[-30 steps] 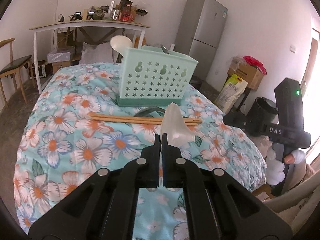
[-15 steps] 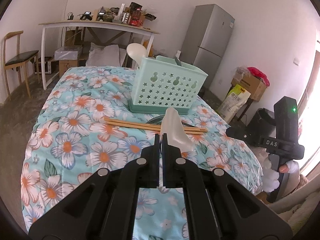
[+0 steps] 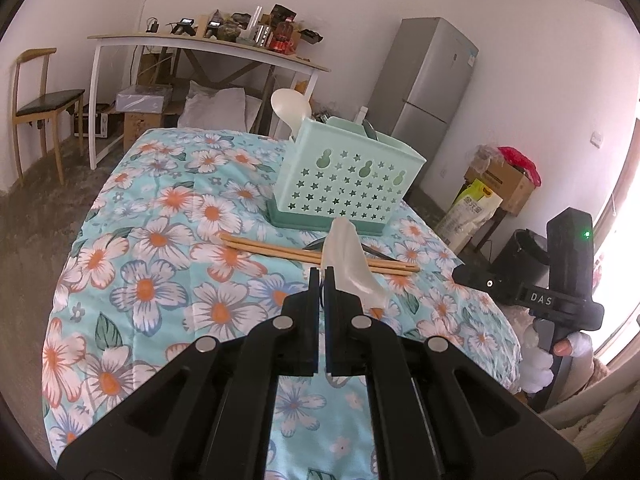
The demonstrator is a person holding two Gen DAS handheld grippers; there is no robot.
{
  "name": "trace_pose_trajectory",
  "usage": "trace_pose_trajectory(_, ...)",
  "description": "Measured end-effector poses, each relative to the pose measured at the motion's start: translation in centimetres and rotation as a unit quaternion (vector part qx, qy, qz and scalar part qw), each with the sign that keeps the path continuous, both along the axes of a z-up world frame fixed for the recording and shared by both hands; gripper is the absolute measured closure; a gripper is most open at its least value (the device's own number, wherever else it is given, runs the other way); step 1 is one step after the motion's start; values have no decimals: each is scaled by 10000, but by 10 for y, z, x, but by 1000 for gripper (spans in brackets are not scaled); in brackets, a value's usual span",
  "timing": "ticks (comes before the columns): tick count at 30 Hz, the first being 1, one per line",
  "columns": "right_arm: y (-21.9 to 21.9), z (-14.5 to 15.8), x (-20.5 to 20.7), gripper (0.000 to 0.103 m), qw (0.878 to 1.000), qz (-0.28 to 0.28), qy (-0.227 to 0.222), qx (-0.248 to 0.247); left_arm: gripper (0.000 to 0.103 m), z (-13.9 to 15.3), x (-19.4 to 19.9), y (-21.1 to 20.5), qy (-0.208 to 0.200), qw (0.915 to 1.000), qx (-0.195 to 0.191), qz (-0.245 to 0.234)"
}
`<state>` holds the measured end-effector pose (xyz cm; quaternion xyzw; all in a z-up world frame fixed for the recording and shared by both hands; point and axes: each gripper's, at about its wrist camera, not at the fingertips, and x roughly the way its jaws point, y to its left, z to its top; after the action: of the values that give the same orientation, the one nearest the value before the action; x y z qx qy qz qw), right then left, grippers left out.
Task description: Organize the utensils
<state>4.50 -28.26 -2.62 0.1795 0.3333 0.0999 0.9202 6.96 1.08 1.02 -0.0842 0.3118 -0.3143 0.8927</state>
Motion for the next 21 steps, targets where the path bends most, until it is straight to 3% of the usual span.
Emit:
trace_pose_trajectory(18, 9, -4, 4, 61, 9998, 154, 86, -15, 102, 15, 1, 37, -85, 9985, -308, 455)
trace_pose_trajectory(21, 12, -4, 5, 56, 9998, 195, 93, -15, 102, 16, 0, 44, -93, 9978, -355, 553)
